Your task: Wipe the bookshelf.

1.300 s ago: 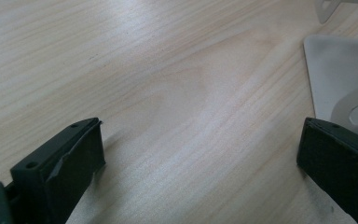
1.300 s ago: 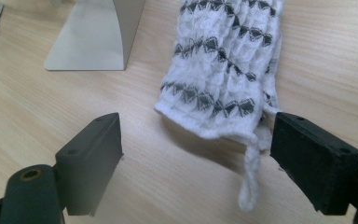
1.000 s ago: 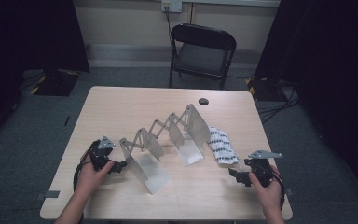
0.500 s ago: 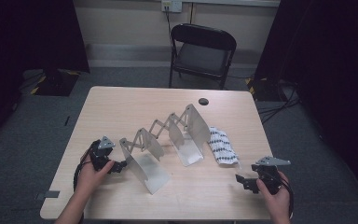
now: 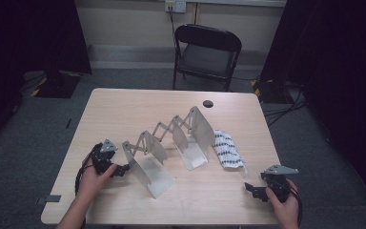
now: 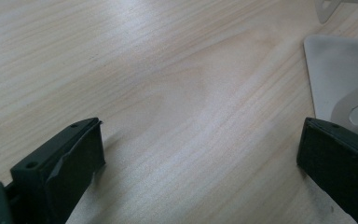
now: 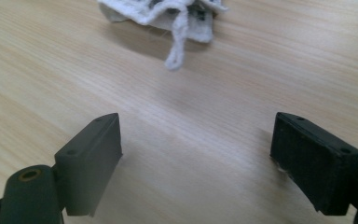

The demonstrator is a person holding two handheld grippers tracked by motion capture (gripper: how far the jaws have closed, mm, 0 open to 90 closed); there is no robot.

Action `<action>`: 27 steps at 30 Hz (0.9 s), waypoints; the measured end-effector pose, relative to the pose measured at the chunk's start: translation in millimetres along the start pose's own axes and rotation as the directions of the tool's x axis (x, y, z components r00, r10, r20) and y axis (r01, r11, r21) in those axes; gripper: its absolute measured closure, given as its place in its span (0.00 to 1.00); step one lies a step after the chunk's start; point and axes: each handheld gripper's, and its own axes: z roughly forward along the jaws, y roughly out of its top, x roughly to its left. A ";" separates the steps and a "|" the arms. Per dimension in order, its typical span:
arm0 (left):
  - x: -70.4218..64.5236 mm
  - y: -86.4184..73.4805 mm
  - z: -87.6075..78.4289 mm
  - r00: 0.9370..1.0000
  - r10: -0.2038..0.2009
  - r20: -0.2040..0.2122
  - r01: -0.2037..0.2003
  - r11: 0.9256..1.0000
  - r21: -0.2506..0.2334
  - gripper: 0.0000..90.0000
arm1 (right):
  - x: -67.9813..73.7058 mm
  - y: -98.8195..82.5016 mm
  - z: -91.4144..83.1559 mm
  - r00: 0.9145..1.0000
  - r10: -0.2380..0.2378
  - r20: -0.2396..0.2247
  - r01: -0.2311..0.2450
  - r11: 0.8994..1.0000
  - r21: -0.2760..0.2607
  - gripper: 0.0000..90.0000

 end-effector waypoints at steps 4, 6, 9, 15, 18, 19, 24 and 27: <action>0.0 0.0 0.0 1.000 0.000 0.000 0.000 1.000 0.000 0.00 | -0.9 -1.3 -0.2 1.000 -0.004 0.014 0.004 1.000 -0.004 0.18; 0.1 0.0 -0.2 1.000 0.002 -0.004 -0.002 1.000 0.000 0.00 | 0.0 -1.4 0.5 1.000 -0.017 0.022 0.017 1.000 -0.003 0.18; 0.1 0.0 -0.2 1.000 0.002 -0.005 -0.002 1.000 0.001 0.00 | 1.0 -2.0 1.7 0.999 -0.029 0.030 0.030 1.000 -0.007 0.17; 0.0 0.0 -0.3 1.000 0.002 -0.005 -0.002 1.000 0.001 0.00 | -0.7 -6.1 4.0 0.999 -0.030 0.037 0.032 0.998 -0.053 0.15; -0.5 -0.2 -0.2 1.000 -0.003 -0.003 0.003 1.000 0.000 0.00 | -0.6 -6.1 4.0 0.999 -0.028 0.037 0.030 0.998 -0.052 0.15; -0.6 -0.2 -0.2 1.000 -0.003 -0.003 0.003 1.000 0.000 0.00 | -0.7 -6.0 4.1 0.999 -0.028 0.037 0.030 0.998 -0.052 0.15; -0.5 -0.5 -1.0 1.000 0.004 -0.005 -0.004 1.000 0.005 0.00 | -1.6 -5.3 4.9 0.999 -0.032 0.031 0.033 0.998 -0.053 0.14; -0.8 -0.6 -0.8 1.000 0.002 -0.003 -0.002 1.000 0.000 0.00 | -1.7 -4.9 5.4 0.999 -0.033 0.033 0.034 0.998 -0.051 0.14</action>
